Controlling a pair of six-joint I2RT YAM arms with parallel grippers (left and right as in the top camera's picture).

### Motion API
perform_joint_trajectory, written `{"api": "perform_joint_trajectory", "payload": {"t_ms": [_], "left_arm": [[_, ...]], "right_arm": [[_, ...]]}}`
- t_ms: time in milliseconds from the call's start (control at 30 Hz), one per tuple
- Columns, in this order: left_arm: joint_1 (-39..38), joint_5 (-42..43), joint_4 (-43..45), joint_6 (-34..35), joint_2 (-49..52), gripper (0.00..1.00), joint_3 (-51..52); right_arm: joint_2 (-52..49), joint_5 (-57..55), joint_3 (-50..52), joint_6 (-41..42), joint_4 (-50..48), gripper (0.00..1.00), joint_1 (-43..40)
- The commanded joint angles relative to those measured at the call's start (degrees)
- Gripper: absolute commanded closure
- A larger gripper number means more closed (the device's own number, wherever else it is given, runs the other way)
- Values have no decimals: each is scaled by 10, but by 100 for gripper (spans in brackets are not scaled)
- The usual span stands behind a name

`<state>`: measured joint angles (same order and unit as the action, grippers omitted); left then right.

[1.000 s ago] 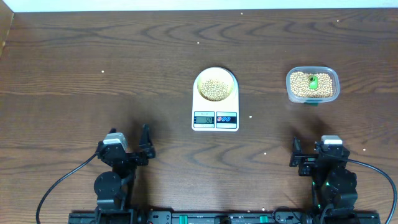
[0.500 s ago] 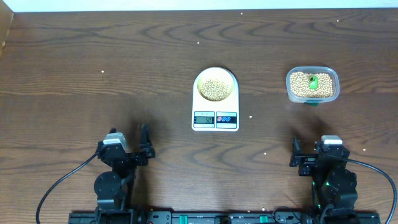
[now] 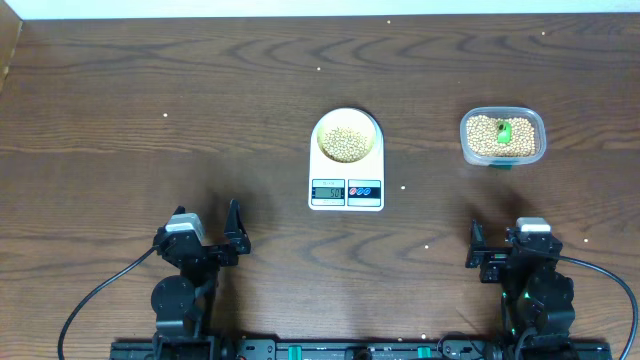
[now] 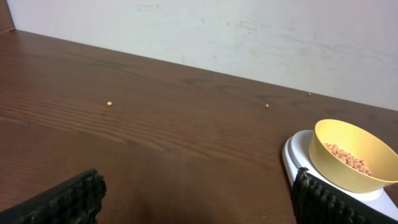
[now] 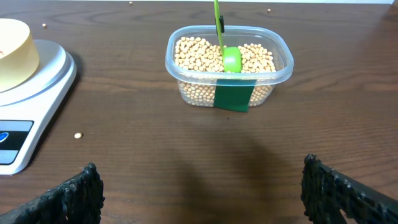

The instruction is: Scoop item into bowl and weigh 50g on scale

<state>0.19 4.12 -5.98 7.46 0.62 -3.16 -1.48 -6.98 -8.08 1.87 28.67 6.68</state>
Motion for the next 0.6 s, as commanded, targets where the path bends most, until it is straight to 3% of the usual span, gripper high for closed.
{"api": "perform_joint_trajectory", "payload": {"t_ms": [0,567], "left_arm": [[-3,-3,-4,-3,-4,2,17],[-3,-3,-4,-3,-4,2,17]], "right_arm": [[1,3,2,-7,0,1,1],[1,3,2,-7,0,1,1]]}}
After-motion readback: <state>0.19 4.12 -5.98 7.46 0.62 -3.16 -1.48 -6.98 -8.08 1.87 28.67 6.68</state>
